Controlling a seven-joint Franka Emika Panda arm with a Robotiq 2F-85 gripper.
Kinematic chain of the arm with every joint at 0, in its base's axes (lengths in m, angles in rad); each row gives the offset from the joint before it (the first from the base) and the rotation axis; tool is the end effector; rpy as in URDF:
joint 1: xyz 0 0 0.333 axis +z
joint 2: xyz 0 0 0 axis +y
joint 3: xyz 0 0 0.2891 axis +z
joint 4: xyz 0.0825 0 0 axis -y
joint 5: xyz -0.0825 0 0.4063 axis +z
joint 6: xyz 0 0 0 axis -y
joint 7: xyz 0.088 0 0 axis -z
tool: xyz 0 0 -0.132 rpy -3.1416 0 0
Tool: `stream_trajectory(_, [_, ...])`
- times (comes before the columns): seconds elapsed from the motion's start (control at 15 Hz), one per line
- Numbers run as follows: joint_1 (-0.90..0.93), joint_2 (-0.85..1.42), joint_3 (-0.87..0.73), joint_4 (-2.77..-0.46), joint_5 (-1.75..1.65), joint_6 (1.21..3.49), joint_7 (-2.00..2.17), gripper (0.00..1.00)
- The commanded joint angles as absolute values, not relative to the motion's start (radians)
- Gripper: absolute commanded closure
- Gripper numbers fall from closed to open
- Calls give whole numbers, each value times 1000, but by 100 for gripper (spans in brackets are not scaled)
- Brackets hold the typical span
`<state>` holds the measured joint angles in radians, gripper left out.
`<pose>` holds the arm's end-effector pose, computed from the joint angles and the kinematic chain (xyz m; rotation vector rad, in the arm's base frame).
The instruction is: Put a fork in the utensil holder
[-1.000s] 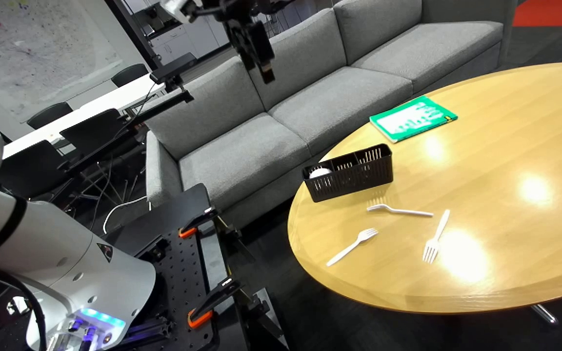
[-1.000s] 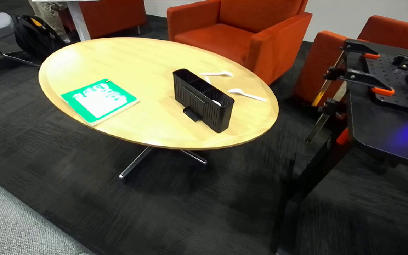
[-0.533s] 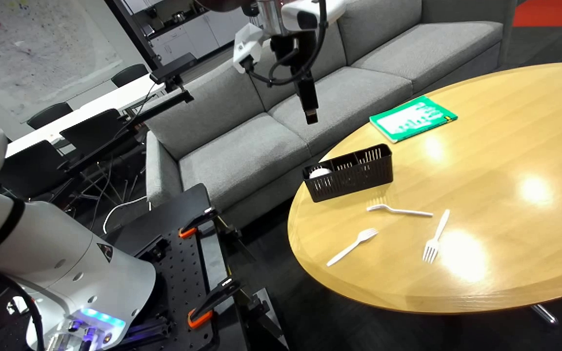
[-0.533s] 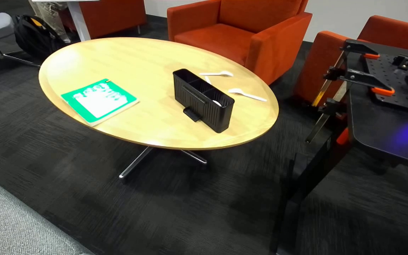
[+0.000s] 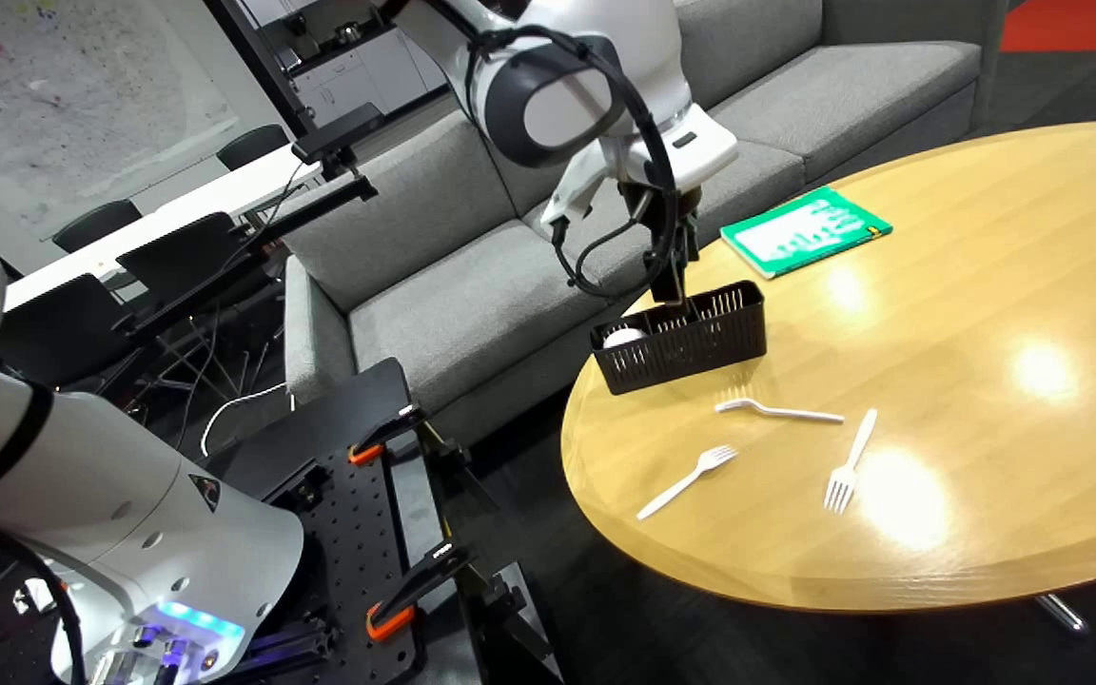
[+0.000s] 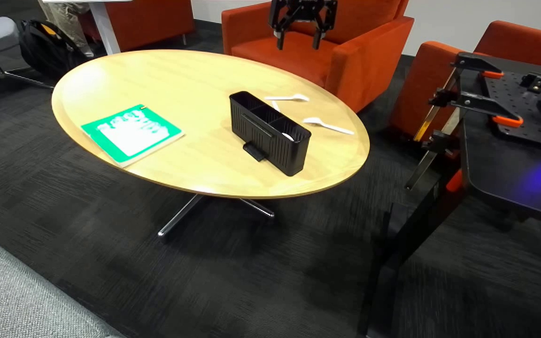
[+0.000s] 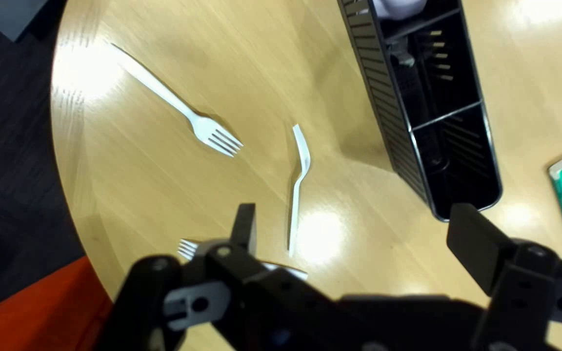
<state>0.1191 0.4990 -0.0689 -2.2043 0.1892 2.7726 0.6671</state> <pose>0.5544 0.0180 0.0895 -2.8441 1.1714 -0.0821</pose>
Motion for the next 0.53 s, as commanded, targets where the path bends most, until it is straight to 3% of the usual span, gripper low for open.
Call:
stream_trajectory(0.0, [206, 601, -164, -2141, 198, 2831, 857, 0])
stream_trajectory(0.47, [191, 633, -154, -2115, 196, 2824, 849, 0])
